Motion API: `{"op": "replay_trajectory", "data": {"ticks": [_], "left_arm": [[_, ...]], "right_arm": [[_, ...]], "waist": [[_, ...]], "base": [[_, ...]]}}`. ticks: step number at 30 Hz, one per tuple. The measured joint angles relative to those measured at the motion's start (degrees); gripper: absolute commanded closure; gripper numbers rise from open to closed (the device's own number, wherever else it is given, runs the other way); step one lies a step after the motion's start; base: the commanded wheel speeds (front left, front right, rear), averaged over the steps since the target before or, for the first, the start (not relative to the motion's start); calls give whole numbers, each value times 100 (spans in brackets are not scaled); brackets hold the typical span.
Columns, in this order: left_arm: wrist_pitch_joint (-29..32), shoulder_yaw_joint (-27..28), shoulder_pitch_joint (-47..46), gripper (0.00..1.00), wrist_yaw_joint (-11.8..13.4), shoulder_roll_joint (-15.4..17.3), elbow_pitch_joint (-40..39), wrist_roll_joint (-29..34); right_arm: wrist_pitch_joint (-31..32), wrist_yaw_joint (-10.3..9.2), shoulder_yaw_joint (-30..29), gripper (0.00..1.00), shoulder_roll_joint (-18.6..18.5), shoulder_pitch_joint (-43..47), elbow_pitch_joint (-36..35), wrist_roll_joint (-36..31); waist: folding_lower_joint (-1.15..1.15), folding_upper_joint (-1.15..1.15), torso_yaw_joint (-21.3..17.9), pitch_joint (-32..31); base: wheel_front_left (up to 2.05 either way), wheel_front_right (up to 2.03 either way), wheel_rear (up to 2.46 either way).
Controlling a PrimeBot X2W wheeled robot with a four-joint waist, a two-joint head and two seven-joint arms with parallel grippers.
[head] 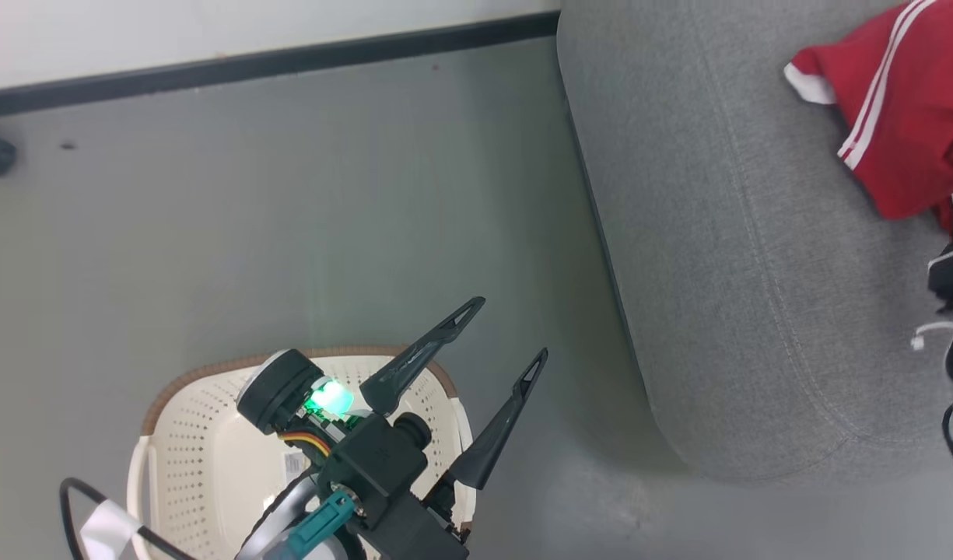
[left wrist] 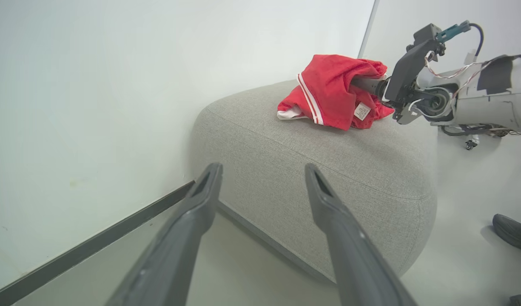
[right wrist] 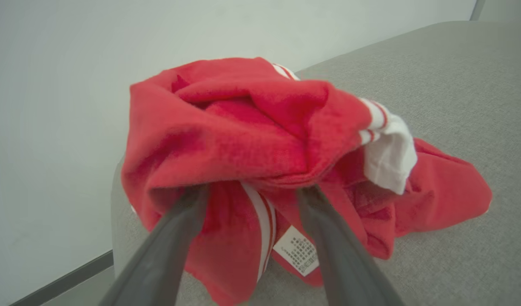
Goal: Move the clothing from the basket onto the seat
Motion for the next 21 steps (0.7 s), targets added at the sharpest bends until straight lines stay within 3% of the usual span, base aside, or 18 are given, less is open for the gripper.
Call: {"op": "replay_trajectory", "data": {"ticks": [11, 21], "left_arm": [[-142, 25, 234, 0, 101, -113, 296, -85], [-323, 178, 578, 0, 292, -205, 591, -343]], "right_arm": [[-70, 37, 111, 0, 177, 790, -258, -168], [-78, 64, 298, 0, 434, 1673, -1292, -516]], "waist": [[-1, 0, 63, -548], [-1, -1, 280, -1092]], "base": [[0, 0, 0], [0, 0, 0]]}}
